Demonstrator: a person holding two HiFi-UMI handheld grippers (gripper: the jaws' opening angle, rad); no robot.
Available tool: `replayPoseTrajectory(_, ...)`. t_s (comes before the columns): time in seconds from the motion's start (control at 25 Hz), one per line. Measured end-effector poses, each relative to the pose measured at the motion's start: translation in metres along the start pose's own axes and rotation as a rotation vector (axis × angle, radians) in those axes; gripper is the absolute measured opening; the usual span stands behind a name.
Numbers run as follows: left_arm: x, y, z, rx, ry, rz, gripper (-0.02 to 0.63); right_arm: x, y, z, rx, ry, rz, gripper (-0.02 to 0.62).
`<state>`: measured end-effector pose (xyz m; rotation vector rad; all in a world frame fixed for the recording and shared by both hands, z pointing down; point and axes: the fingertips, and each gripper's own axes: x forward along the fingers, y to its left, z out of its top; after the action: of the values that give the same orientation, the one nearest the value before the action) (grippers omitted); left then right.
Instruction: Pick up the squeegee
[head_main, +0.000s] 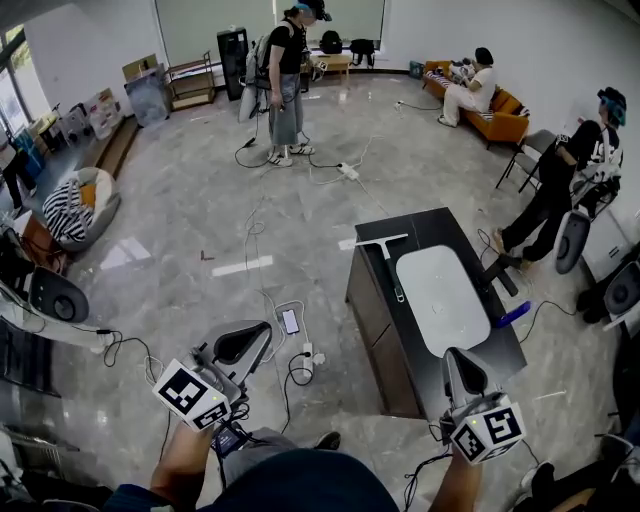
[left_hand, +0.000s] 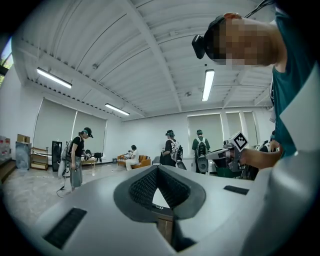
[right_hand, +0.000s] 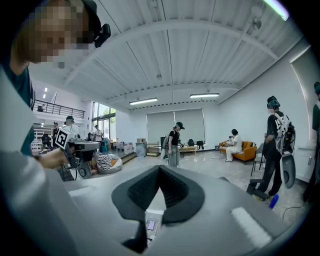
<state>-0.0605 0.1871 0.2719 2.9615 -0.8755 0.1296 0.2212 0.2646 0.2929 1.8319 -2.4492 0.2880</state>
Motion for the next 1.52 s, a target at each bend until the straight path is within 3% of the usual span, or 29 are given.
replayPoseTrajectory(0.28,0.034,0.016,-0.009,0.001,0.01,-0.024,0.006,0.014,-0.021,-0.011,0.02,0.007,-0.031,0.009)
replayPoseTrajectory(0.48,0.061,0.046,-0.006,0.008,0.012,-0.1,0.006,0.03,-0.024,-0.006,0.029,0.002,-0.109,0.009)
replayPoseTrajectory(0.76,0.099,0.114,0.004,0.017,0.001,-0.205,0.005,0.076,-0.019,0.005,0.043,-0.003,-0.222,0.009)
replayPoseTrajectory(1.08,0.126,0.185,0.01,0.012,0.017,-0.287,0.005,0.14,-0.01,0.022,0.049,0.002,-0.294,0.009)
replayPoseTrajectory(1.52,0.131,0.273,0.004,0.0,0.003,-0.324,0.005,0.224,0.003,0.038,0.026,0.03,-0.311,0.009)
